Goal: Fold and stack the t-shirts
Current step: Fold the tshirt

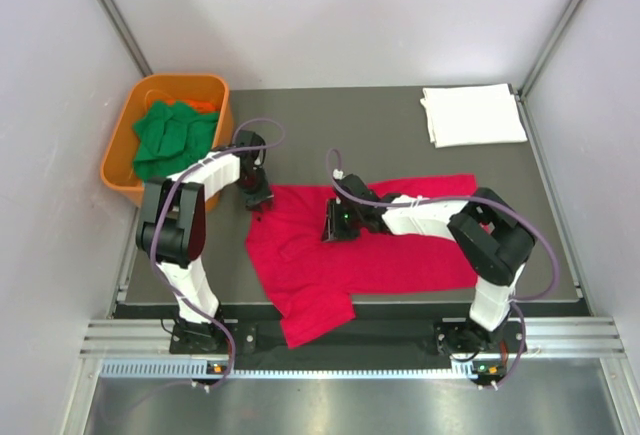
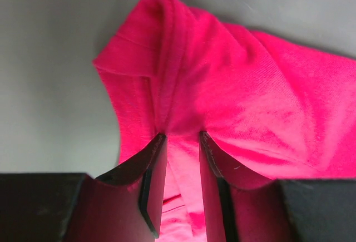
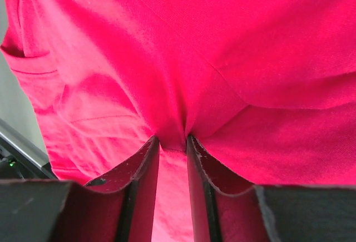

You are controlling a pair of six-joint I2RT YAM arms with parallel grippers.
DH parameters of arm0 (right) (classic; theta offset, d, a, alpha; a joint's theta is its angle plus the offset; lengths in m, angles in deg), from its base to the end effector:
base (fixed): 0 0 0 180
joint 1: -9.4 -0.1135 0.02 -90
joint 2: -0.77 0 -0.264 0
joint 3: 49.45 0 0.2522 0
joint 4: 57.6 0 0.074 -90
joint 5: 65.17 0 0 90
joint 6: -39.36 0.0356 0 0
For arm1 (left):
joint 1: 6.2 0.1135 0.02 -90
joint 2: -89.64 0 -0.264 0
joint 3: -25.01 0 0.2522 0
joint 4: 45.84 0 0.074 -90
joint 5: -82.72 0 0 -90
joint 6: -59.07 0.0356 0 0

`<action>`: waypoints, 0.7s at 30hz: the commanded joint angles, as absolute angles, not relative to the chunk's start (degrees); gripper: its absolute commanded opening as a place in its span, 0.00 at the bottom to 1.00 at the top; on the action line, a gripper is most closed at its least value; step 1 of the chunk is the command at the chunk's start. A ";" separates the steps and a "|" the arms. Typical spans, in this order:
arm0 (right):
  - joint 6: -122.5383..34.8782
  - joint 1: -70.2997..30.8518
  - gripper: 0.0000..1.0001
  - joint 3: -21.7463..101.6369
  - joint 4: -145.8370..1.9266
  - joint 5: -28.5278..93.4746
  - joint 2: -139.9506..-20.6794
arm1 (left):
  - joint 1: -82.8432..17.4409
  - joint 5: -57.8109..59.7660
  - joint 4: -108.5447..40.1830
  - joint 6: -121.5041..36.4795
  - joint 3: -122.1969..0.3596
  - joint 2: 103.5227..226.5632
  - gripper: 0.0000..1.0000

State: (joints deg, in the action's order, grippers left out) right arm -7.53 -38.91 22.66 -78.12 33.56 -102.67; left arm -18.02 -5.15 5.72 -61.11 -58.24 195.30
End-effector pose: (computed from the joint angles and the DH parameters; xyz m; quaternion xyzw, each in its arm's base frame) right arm 0.2382 0.2756 0.1533 -0.0676 0.9403 0.2835 0.1761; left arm 0.3469 -0.0739 0.1662 -0.1554 0.9778 -0.0671 0.1236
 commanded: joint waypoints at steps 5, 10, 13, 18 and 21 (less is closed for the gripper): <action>-7.84 -39.20 0.27 21.70 -75.92 31.09 -97.94 | -17.28 -8.51 6.85 -59.85 -60.47 195.20 0.35; -7.41 -39.20 0.33 22.41 -79.97 26.95 -95.57 | -17.36 -5.72 8.61 -59.41 -62.75 191.60 0.36; -5.57 -39.29 0.33 22.41 -82.60 25.19 -94.60 | -17.89 -1.16 8.44 -58.88 -62.23 187.92 0.38; -0.82 -39.20 0.31 19.33 -79.54 24.48 -95.55 | -18.68 8.96 3.71 -59.40 -55.65 180.54 0.38; 1.91 -39.20 0.34 18.54 -75.77 26.67 -97.84 | -18.68 16.34 -0.25 -62.21 -49.32 178.50 0.37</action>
State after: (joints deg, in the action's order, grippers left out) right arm -1.94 -38.91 19.40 -80.05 26.05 -96.77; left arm -18.39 6.50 4.00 -60.21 -54.00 180.99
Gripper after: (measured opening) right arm 0.329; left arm 0.372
